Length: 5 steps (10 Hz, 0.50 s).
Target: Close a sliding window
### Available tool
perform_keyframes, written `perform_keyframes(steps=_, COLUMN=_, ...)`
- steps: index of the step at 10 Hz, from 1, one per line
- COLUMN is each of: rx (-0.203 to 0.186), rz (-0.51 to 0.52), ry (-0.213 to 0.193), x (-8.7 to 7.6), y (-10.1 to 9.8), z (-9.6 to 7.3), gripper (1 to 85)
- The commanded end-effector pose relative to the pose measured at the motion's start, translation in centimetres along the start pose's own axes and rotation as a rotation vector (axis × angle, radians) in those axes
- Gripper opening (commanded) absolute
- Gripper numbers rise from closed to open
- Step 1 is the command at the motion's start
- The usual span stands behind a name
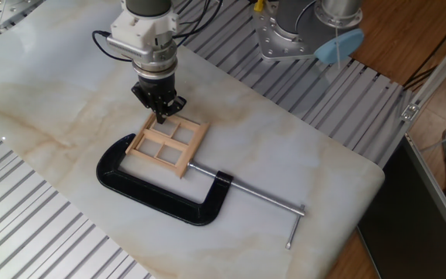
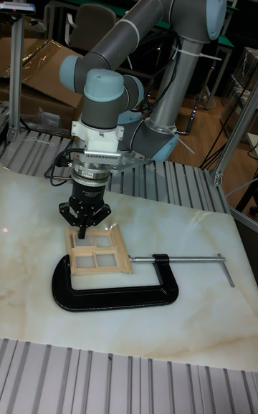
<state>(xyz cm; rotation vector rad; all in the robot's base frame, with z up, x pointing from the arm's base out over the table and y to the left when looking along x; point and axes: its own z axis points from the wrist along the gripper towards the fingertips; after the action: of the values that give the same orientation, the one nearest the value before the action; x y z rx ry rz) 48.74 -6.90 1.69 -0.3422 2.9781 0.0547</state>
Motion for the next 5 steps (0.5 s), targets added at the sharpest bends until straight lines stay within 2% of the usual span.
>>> perform_keyframes(steps=1, rx=-0.012, rz=0.000, ry=-0.021, x=-0.41, y=0.07, z=0.27, gripper=0.7)
perform_keyframes(steps=5, rx=-0.017, rz=-0.019, ry=-0.027, x=-0.46, y=-0.06, z=0.63, gripper=0.7)
